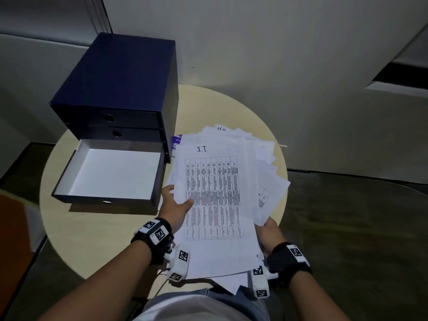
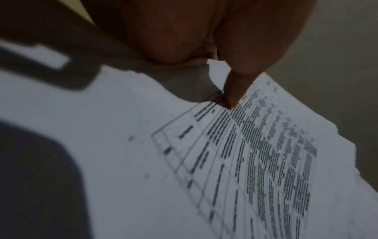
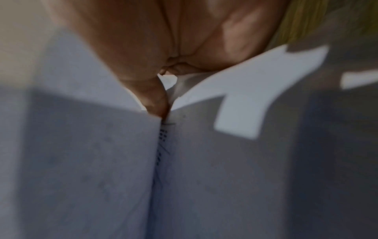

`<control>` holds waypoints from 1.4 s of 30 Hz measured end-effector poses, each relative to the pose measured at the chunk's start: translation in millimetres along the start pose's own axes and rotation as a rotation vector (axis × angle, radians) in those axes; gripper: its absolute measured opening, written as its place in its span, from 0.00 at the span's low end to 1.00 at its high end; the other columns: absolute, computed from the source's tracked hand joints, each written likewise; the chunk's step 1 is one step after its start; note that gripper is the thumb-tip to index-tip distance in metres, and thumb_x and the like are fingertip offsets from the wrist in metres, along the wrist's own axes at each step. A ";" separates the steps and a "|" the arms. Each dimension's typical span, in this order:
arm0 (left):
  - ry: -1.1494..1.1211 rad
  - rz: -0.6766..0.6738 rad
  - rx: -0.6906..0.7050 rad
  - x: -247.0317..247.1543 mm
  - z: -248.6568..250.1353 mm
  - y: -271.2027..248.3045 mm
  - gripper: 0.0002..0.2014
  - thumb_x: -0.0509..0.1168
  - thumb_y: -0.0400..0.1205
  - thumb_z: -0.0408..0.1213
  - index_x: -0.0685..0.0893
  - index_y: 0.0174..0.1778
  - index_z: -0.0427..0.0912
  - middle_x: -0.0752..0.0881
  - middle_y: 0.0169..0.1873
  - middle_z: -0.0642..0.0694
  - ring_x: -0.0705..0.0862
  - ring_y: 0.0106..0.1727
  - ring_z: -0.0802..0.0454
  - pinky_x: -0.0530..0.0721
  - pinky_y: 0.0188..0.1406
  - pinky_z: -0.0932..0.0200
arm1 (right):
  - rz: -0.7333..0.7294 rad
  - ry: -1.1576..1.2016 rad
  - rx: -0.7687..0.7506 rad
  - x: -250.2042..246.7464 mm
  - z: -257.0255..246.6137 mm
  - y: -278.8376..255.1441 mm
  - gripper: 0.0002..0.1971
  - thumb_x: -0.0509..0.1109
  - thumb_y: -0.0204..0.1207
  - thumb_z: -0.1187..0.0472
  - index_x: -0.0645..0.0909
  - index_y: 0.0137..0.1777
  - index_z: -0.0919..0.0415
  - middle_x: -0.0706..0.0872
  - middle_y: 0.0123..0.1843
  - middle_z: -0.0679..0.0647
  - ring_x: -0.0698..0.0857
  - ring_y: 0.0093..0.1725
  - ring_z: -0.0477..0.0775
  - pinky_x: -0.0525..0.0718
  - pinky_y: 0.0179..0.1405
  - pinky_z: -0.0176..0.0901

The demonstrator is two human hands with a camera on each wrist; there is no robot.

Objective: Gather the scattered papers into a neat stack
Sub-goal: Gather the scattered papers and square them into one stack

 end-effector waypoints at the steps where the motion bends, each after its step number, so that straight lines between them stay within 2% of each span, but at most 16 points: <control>1: -0.075 -0.027 -0.023 -1.1 0.2 1.4 0.35 0.75 0.78 0.42 0.64 0.78 0.50 0.73 0.67 0.55 0.76 0.66 0.50 0.74 0.69 0.51 | -0.006 0.036 0.001 2.4 -4.5 0.6 0.15 0.71 0.79 0.66 0.83 0.65 0.61 0.93 0.51 0.55 0.93 0.48 0.57 0.91 0.43 0.53; 4: -0.284 -0.121 0.051 1.9 21.0 -0.5 0.21 0.73 0.79 0.34 0.80 0.66 0.52 0.87 0.63 0.54 0.82 0.70 0.47 0.76 0.72 0.46 | 0.017 0.230 0.061 1.8 -13.9 8.1 0.14 0.64 0.84 0.52 0.84 0.59 0.60 0.93 0.40 0.51 0.92 0.38 0.51 0.90 0.37 0.45; 6: -0.380 -0.104 0.150 0.4 49.1 -11.4 0.19 0.68 0.82 0.25 0.82 0.66 0.48 0.89 0.61 0.50 0.85 0.67 0.48 0.77 0.72 0.45 | 0.088 0.241 0.055 -1.1 -26.3 15.3 0.31 0.65 0.75 0.32 0.77 0.73 0.49 0.86 0.68 0.52 0.86 0.66 0.57 0.81 0.67 0.62; 8: -0.485 -0.096 0.238 -2.3 79.5 -24.5 0.21 0.66 0.82 0.22 0.81 0.69 0.44 0.89 0.62 0.46 0.86 0.66 0.45 0.79 0.71 0.42 | 0.109 0.103 -0.085 -2.9 -52.9 19.1 0.40 0.71 0.69 0.31 0.70 0.79 0.49 0.80 0.75 0.50 0.81 0.71 0.55 0.78 0.71 0.59; 11: -0.481 -0.063 0.336 -16.9 115.7 -37.8 0.16 0.69 0.80 0.24 0.83 0.62 0.42 0.91 0.56 0.43 0.89 0.60 0.44 0.85 0.62 0.44 | 0.124 -0.138 -0.259 1.7 -109.1 0.0 0.13 0.74 0.77 0.54 0.77 0.41 0.62 0.82 0.30 0.48 0.79 0.28 0.45 0.76 0.31 0.39; 14: -0.414 -0.043 0.387 -31.6 122.2 -39.7 0.13 0.77 0.73 0.28 0.86 0.53 0.37 0.92 0.46 0.49 0.91 0.49 0.53 0.89 0.53 0.53 | 0.139 -0.153 -0.367 6.7 -135.7 -14.6 0.18 0.71 0.78 0.66 0.71 0.29 0.56 0.73 0.11 0.42 0.73 0.13 0.37 0.72 0.21 0.31; 16: -0.370 -0.071 0.351 -28.0 109.4 -34.5 0.20 0.81 0.66 0.28 0.88 0.54 0.32 0.93 0.40 0.57 0.91 0.46 0.60 0.88 0.45 0.67 | 0.104 -0.168 -0.336 11.6 -124.8 -10.0 0.15 0.71 0.78 0.70 0.74 0.32 0.57 0.77 0.13 0.39 0.76 0.15 0.33 0.73 0.26 0.31; 18: -0.326 -0.106 0.305 -20.9 93.4 -28.6 0.23 0.81 0.65 0.23 0.87 0.57 0.31 0.93 0.41 0.55 0.90 0.52 0.50 0.89 0.48 0.63 | 0.114 -0.195 -0.294 11.6 -106.5 0.5 0.13 0.72 0.76 0.71 0.76 0.34 0.59 0.80 0.17 0.38 0.78 0.18 0.33 0.76 0.31 0.34; 20: -0.235 -0.158 0.340 -13.3 86.2 -25.2 0.21 0.78 0.69 0.21 0.88 0.53 0.46 0.92 0.44 0.53 0.89 0.55 0.48 0.88 0.54 0.51 | 0.132 -0.240 -0.282 14.6 -92.5 8.4 0.08 0.74 0.76 0.67 0.79 0.38 0.64 0.86 0.28 0.41 0.85 0.29 0.38 0.79 0.38 0.37; 23: -0.061 -0.205 0.373 -2.5 73.7 -22.6 0.11 0.75 0.78 0.38 0.85 0.52 0.58 0.89 0.49 0.54 0.87 0.52 0.58 0.84 0.56 0.51 | 0.192 -0.297 -0.227 17.9 -84.3 13.5 0.12 0.72 0.80 0.57 0.82 0.49 0.69 0.88 0.42 0.50 0.86 0.42 0.51 0.80 0.49 0.42; 25: 0.051 -0.098 0.363 -8.1 64.5 -16.5 0.09 0.72 0.80 0.45 0.87 0.55 0.49 0.90 0.50 0.46 0.88 0.52 0.48 0.85 0.56 0.48 | 0.221 -0.343 -0.274 18.5 -91.8 13.6 0.14 0.72 0.79 0.55 0.77 0.39 0.63 0.84 0.30 0.46 0.81 0.30 0.45 0.79 0.37 0.41; 29: 0.024 0.017 0.338 -20.3 52.2 -19.0 0.13 0.62 0.83 0.24 0.89 0.53 0.43 0.92 0.47 0.45 0.88 0.52 0.44 0.85 0.54 0.52 | 0.145 -0.206 -0.283 23.2 -92.6 12.0 0.14 0.72 0.78 0.67 0.77 0.61 0.60 0.86 0.53 0.48 0.85 0.50 0.42 0.82 0.44 0.29; 31: 0.062 0.017 0.302 -22.3 38.5 -25.5 0.14 0.60 0.86 0.24 0.87 0.60 0.40 0.90 0.53 0.46 0.86 0.57 0.47 0.80 0.59 0.56 | 0.162 -0.116 -0.161 12.0 -65.2 20.0 0.21 0.71 0.77 0.70 0.74 0.68 0.58 0.82 0.61 0.52 0.84 0.56 0.49 0.84 0.50 0.37; 34: 0.162 0.079 0.114 -27.1 -11.2 -22.8 0.10 0.60 0.88 0.32 0.84 0.61 0.37 0.86 0.51 0.41 0.84 0.54 0.41 0.77 0.53 0.57 | 0.382 -0.479 0.050 -25.1 -15.9 28.7 0.33 0.75 0.72 0.58 0.67 0.75 0.57 0.75 0.74 0.59 0.79 0.68 0.61 0.79 0.68 0.55; 38: 0.225 0.123 -0.121 -38.7 -76.9 -8.5 0.12 0.60 0.87 0.38 0.83 0.57 0.33 0.86 0.49 0.32 0.82 0.45 0.37 0.76 0.44 0.55 | 0.411 -0.561 0.248 -26.2 24.9 17.2 0.37 0.73 0.66 0.51 0.63 0.73 0.58 0.75 0.68 0.61 0.83 0.58 0.66 0.85 0.59 0.54; 42: 0.203 0.112 -0.167 -43.3 -90.6 0.4 0.10 0.63 0.86 0.37 0.82 0.49 0.31 0.81 0.32 0.40 0.77 0.33 0.43 0.72 0.36 0.56 | 0.363 -0.525 0.288 -15.4 42.1 22.3 0.36 0.77 0.65 0.50 0.64 0.70 0.56 0.83 0.62 0.61 0.87 0.54 0.64 0.87 0.55 0.53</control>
Point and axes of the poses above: each hand's wrist, its own y-axis towards the middle knuckle, its own x-axis out of the palm, z = x × y, the point moved 9 cm from there along y, towards the middle knuckle
